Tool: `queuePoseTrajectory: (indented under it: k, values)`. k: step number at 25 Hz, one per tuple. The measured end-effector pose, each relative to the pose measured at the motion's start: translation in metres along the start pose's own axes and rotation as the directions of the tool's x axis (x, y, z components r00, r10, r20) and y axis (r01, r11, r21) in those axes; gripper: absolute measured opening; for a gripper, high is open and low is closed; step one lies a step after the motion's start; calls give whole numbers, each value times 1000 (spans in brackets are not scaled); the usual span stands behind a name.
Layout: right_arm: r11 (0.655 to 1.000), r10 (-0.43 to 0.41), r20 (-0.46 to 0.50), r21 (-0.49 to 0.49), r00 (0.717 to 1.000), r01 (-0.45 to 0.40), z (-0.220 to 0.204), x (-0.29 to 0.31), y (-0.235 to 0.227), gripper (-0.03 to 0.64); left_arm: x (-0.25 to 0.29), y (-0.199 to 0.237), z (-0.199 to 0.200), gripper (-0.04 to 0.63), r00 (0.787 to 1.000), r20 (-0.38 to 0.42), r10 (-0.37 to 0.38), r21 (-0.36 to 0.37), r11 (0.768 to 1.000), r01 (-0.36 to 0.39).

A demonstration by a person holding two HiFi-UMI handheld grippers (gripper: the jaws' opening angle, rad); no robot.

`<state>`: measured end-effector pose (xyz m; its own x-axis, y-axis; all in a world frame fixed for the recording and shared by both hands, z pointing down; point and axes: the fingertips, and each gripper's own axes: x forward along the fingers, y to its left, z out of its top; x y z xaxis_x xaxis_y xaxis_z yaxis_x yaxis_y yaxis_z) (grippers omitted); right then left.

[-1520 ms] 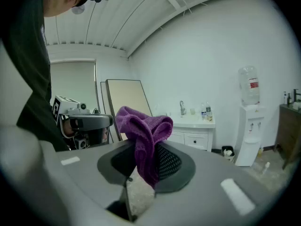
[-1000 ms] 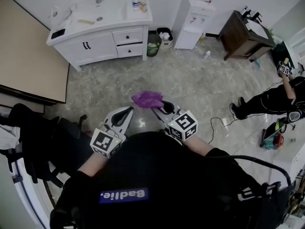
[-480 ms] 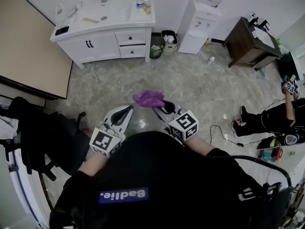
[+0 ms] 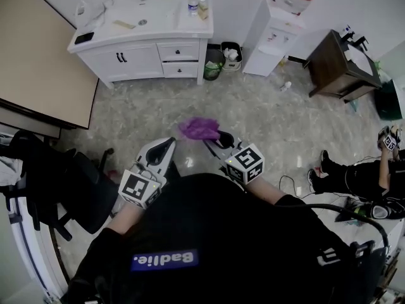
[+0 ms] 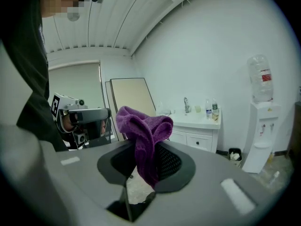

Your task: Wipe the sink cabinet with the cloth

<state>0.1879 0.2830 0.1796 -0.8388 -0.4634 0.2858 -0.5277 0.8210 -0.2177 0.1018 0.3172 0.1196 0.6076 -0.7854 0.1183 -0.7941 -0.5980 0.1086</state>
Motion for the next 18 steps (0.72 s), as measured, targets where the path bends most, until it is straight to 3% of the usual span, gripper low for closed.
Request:
queuePoseTrajectory:
  k: [5,12,18]
  values:
    - [998,-56,-29,-22,998,55,20,70,-46,86,39,83,5,5,999,19,-40,-7,999,40]
    - [988,-157,-41,9,987,157,76,182,-110,86,100,215,40,5,989,-4,-147,-11,989,147]
    - [977,-207,-36,42,978,208,108,260,-147,86,139,301,53,5,978,-14,-209,-17,978,208]
